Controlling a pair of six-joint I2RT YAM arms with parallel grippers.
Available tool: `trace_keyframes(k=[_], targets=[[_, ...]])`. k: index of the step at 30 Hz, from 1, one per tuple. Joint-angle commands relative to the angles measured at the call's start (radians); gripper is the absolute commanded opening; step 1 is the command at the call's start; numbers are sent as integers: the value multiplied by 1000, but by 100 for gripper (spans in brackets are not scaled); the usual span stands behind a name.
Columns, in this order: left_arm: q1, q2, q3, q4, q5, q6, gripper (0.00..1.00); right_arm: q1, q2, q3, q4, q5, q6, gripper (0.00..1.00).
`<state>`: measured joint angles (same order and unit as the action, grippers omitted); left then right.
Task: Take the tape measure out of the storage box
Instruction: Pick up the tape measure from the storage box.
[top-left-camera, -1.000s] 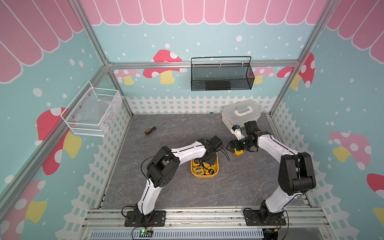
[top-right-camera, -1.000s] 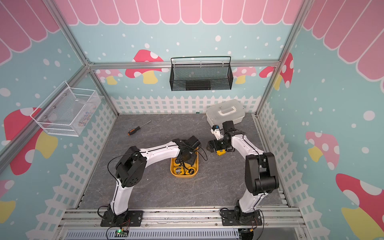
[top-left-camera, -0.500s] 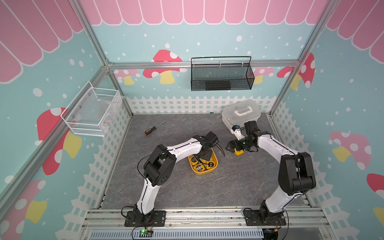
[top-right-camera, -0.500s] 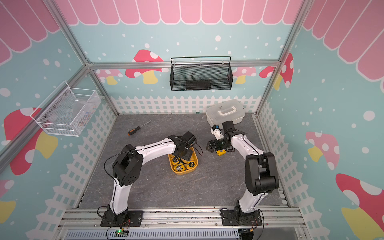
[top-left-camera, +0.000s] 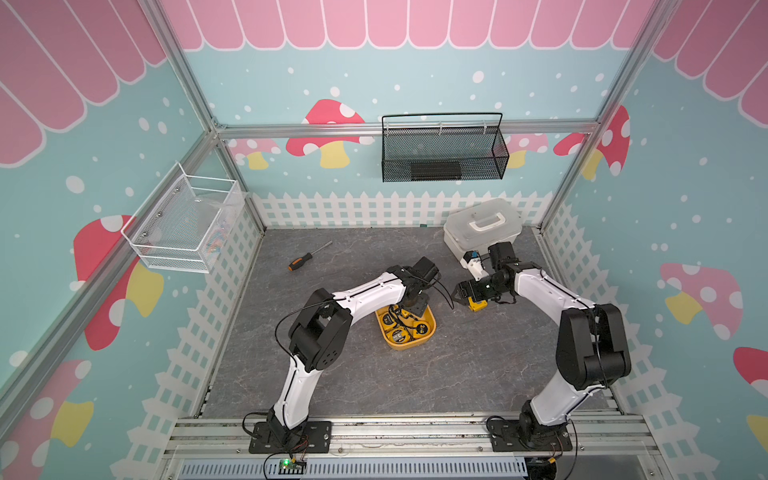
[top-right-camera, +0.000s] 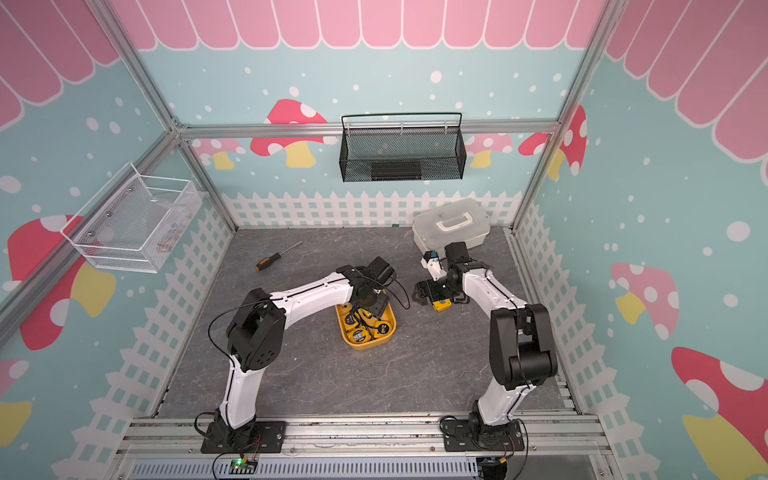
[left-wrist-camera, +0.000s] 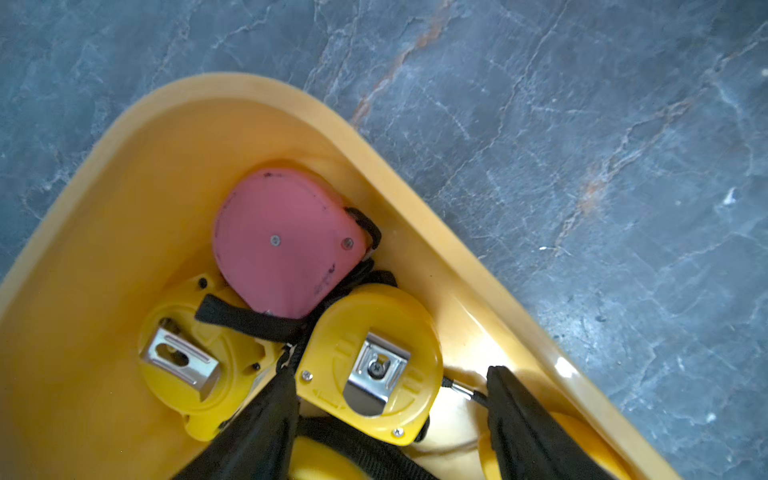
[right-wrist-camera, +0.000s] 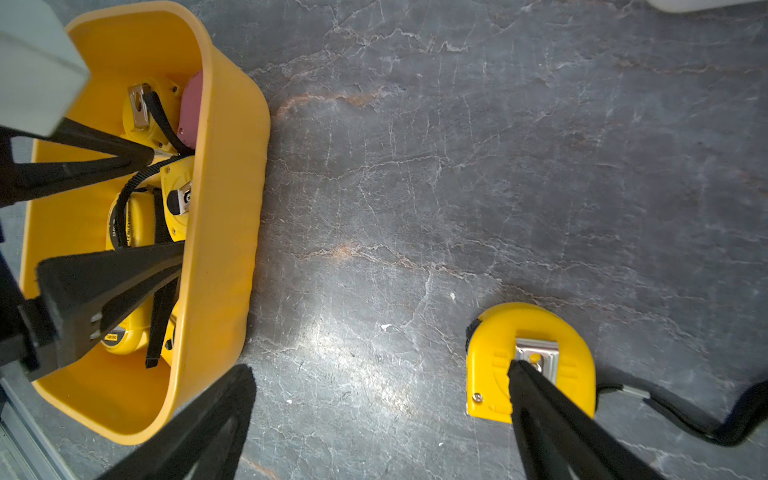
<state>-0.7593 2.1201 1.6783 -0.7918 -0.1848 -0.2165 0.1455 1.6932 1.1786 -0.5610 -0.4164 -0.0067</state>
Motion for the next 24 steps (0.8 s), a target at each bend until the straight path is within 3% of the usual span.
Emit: trace_keyframes(k=[1,15,24], targets=[[12,37,27,-5,16,50,73,3,12,-9,-20,-13,-8,96],[44,68,27,-4,6,77,73,3,13,-10,-27,-13,-10,96],[28,69,13,-6,97,54,70,3,17,-7,-30,-12,-10,96]])
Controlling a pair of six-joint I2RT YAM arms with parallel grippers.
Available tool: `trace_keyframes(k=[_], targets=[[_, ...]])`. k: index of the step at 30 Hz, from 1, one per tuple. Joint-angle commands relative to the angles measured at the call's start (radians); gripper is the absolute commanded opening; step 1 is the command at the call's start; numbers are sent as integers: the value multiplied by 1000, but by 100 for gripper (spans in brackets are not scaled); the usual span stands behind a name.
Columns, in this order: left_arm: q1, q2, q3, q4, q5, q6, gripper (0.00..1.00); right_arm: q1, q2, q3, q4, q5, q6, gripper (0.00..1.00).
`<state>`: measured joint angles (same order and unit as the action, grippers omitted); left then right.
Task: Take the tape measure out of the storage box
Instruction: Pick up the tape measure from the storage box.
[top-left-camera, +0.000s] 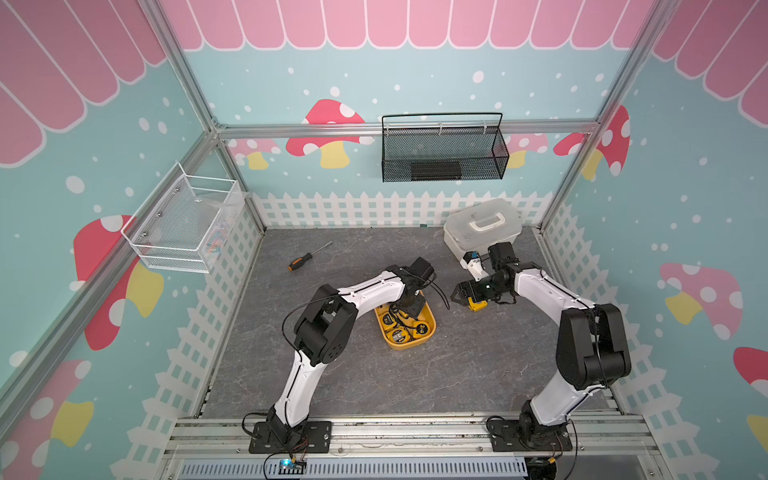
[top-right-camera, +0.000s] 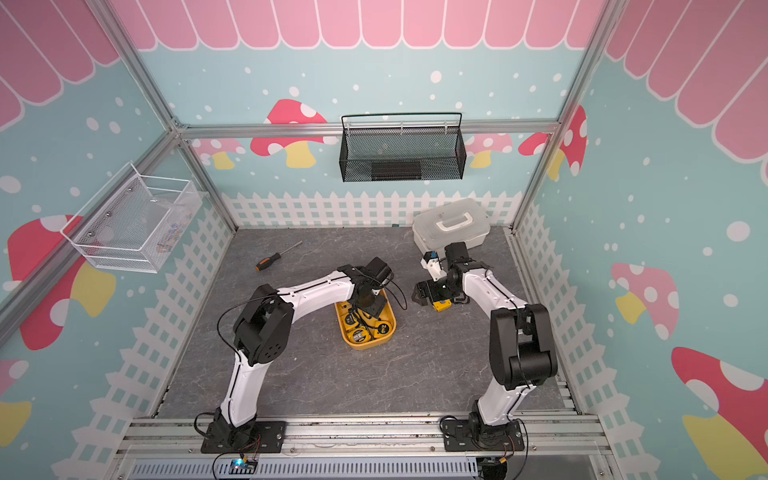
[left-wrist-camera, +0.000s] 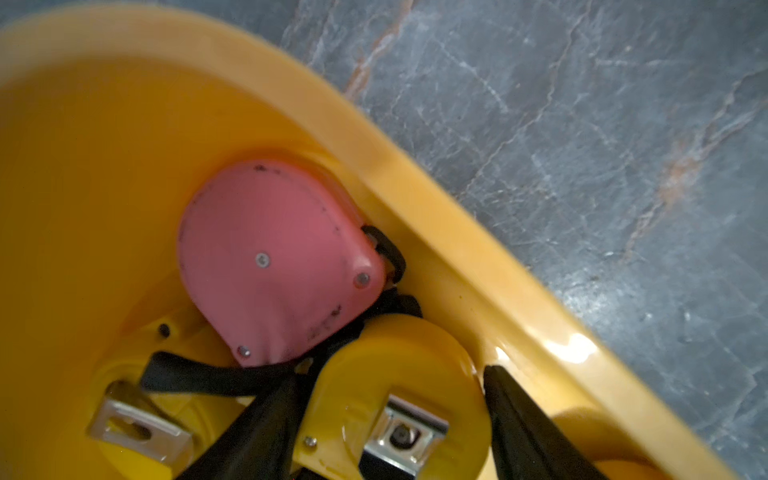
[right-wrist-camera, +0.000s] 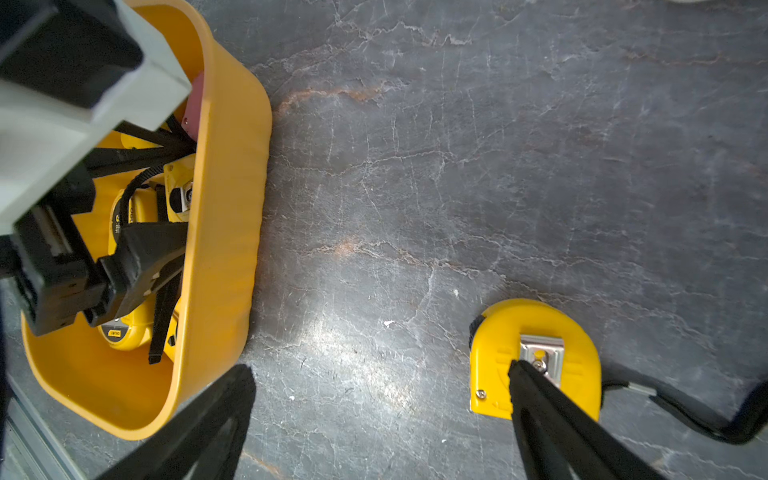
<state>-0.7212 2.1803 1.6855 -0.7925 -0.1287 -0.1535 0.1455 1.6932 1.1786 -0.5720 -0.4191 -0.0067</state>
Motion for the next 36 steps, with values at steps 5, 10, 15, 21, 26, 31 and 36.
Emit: trace_keyframes(k=[5,10,15,21,26,31,36], targets=[[-41,-5,-8,-4,36,-25,69,3,22,-5,-21,-9,-10,96],[-43,-17,-10,-4,38,-41,65,3,23,-5,-23,-9,-9,96],[-48,-6,-14,-4,42,-39,67,3,28,-4,-22,-14,-9,96],[-47,24,-4,-4,71,-41,68,3,28,-7,-25,-12,-11,96],[-47,15,-6,-4,63,-43,63,3,26,-5,-28,-11,-12,96],[-46,-32,-6,-4,37,-44,56,3,26,-5,-27,-10,-13,96],[-44,-78,0,-4,20,-44,54,3,25,-5,-28,-10,-12,96]])
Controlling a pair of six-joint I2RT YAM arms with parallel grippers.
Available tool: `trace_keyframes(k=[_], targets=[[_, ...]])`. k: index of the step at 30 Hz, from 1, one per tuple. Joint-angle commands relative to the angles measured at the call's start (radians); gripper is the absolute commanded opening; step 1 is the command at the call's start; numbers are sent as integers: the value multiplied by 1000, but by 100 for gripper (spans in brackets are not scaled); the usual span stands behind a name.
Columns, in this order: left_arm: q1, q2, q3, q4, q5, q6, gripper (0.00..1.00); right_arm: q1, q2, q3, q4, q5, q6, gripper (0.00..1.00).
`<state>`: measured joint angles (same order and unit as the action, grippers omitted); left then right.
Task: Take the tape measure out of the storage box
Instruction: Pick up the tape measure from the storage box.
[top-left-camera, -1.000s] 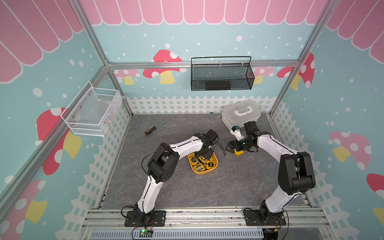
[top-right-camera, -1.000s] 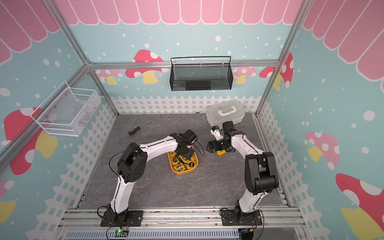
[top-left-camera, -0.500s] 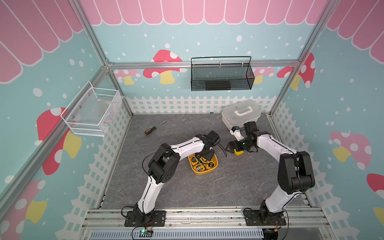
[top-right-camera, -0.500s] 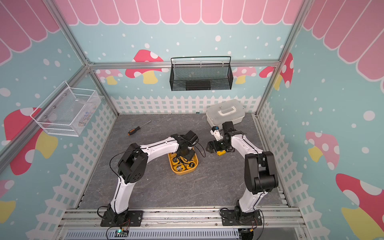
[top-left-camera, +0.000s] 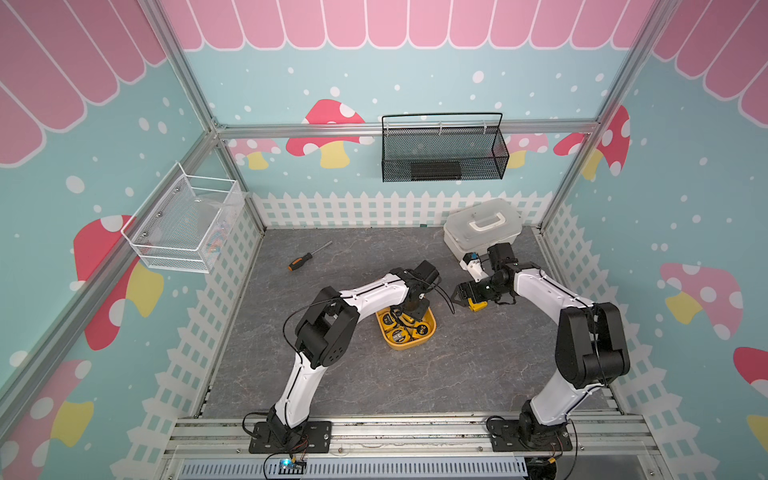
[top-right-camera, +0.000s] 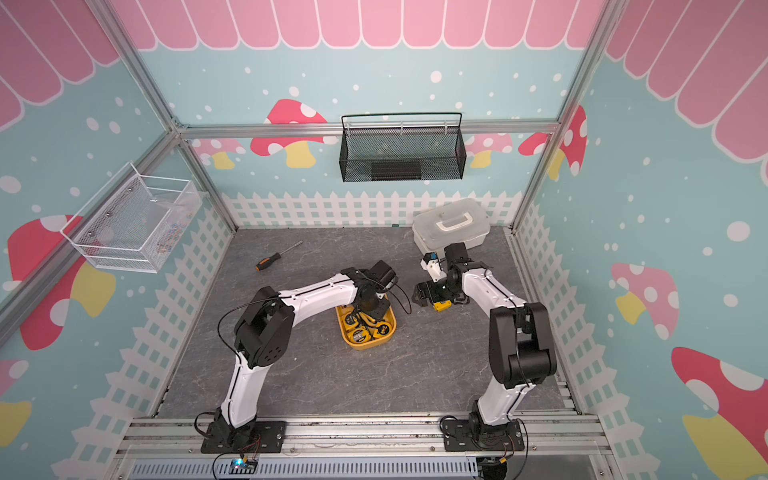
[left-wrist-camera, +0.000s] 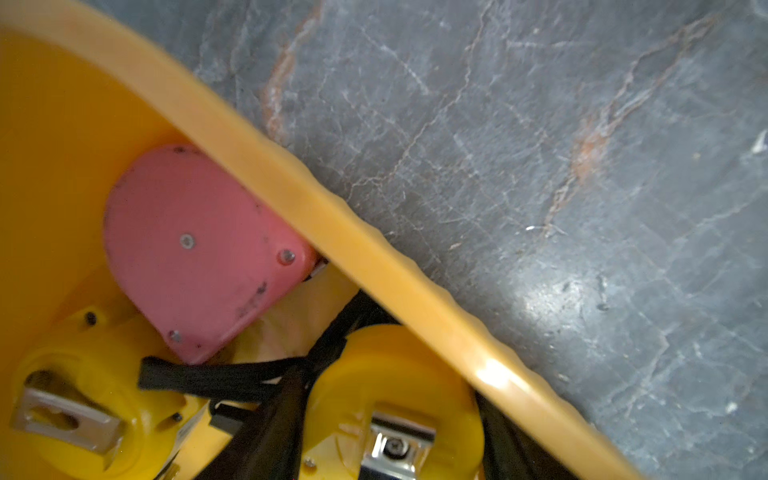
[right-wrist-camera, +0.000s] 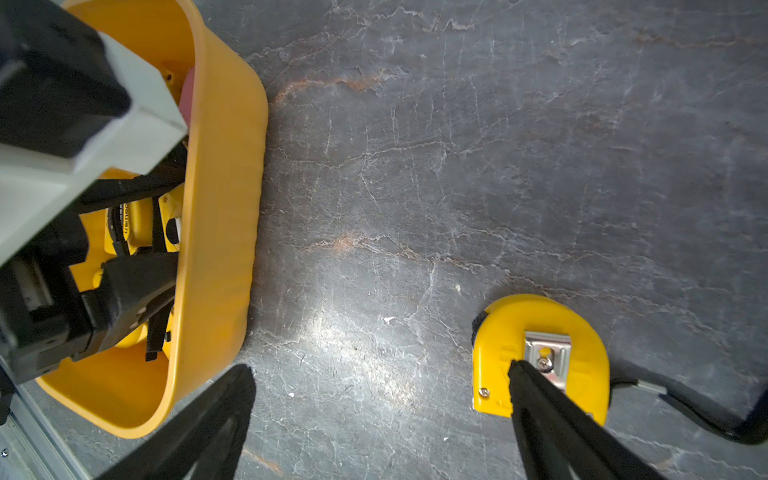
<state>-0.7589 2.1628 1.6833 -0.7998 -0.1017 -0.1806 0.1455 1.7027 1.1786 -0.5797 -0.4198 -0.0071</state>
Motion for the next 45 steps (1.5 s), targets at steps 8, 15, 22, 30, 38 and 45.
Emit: trace_keyframes(k=[8,15,22,30,38,45], targets=[[4,-111,4,4,-18,-17,53,3,18,-2,-20,-14,-11,96],[14,-124,4,0,-15,-14,53,2,14,-2,-23,-16,-12,96],[29,-149,-4,0,-7,-25,53,3,8,-1,-23,-24,-12,96],[49,-180,-11,-1,12,-23,53,3,11,-2,-23,-25,-11,96],[68,-199,14,-31,25,-7,53,3,14,-3,-23,-28,-11,96],[94,-258,13,-53,2,10,53,3,18,-2,-23,-31,-11,96]])
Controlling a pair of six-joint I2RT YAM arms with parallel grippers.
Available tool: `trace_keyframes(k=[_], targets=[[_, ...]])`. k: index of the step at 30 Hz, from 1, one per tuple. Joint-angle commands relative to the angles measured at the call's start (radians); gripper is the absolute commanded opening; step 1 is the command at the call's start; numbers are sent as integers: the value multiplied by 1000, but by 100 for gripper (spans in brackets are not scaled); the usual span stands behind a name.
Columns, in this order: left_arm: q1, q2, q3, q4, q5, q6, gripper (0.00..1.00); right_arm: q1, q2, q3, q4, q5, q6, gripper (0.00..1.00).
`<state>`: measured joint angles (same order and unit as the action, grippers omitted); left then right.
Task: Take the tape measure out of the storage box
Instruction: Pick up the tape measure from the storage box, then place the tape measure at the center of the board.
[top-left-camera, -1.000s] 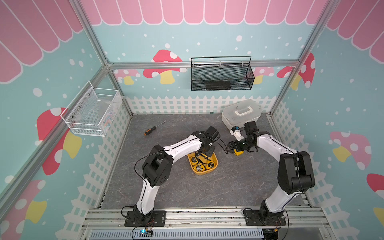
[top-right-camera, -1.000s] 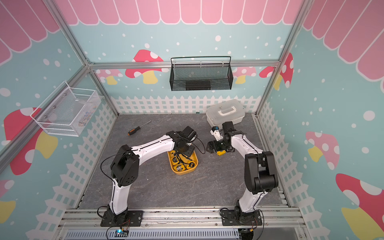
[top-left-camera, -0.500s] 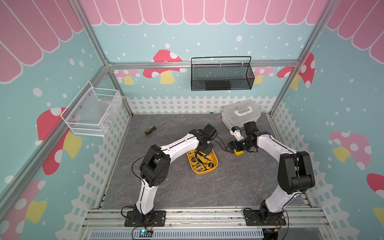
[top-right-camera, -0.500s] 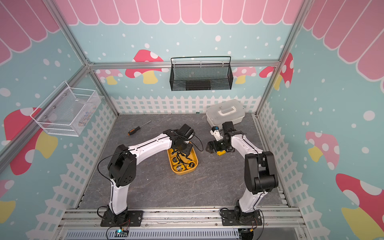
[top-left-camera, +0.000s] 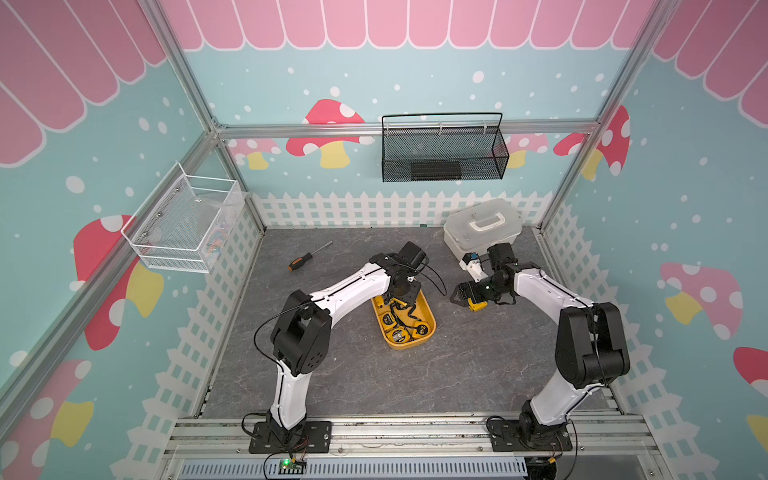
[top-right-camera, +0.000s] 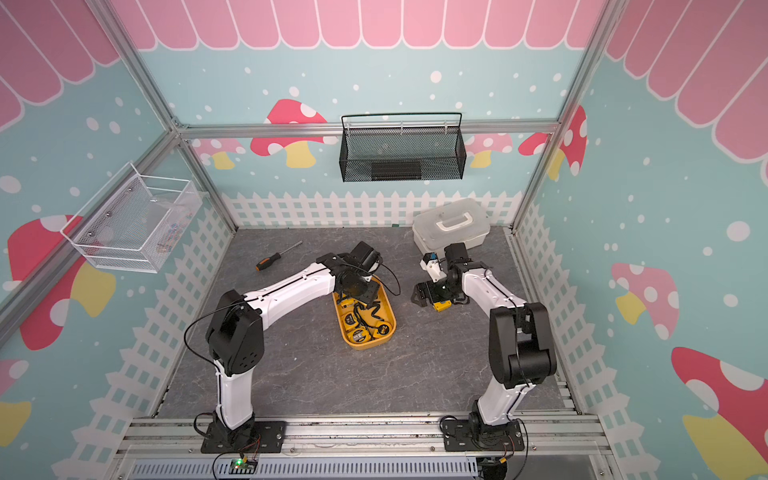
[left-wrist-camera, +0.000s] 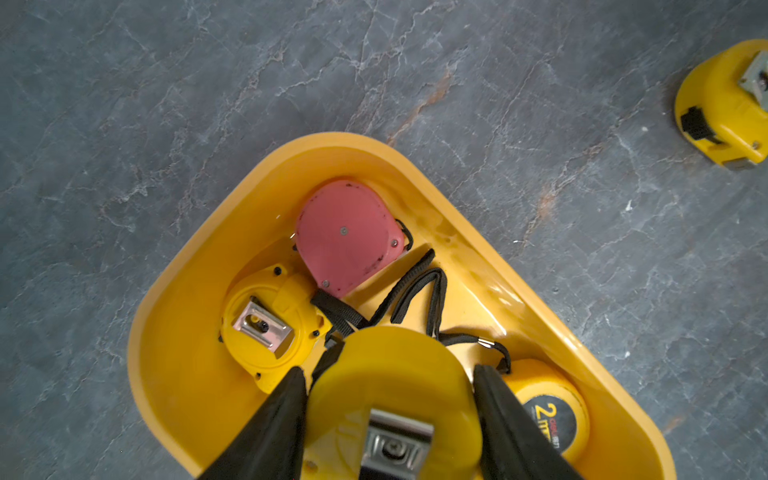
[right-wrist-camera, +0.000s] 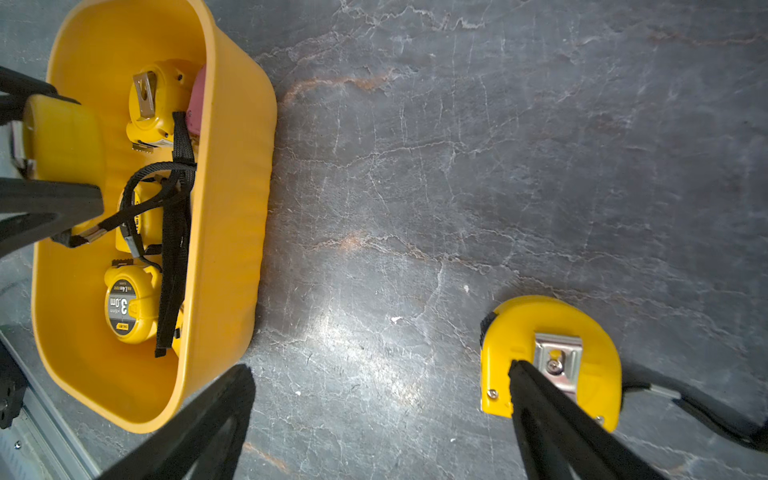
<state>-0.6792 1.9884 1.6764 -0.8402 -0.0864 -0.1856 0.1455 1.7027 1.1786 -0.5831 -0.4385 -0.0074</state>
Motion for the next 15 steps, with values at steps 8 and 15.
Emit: trace_keyframes(k=[8,15], targets=[[72,-160,1,-35,-24,32,53,3,21,-2,-18,-17,-9,96],[157,-245,-47,-51,-53,52,53,4,26,-1,-18,-20,-8,96]])
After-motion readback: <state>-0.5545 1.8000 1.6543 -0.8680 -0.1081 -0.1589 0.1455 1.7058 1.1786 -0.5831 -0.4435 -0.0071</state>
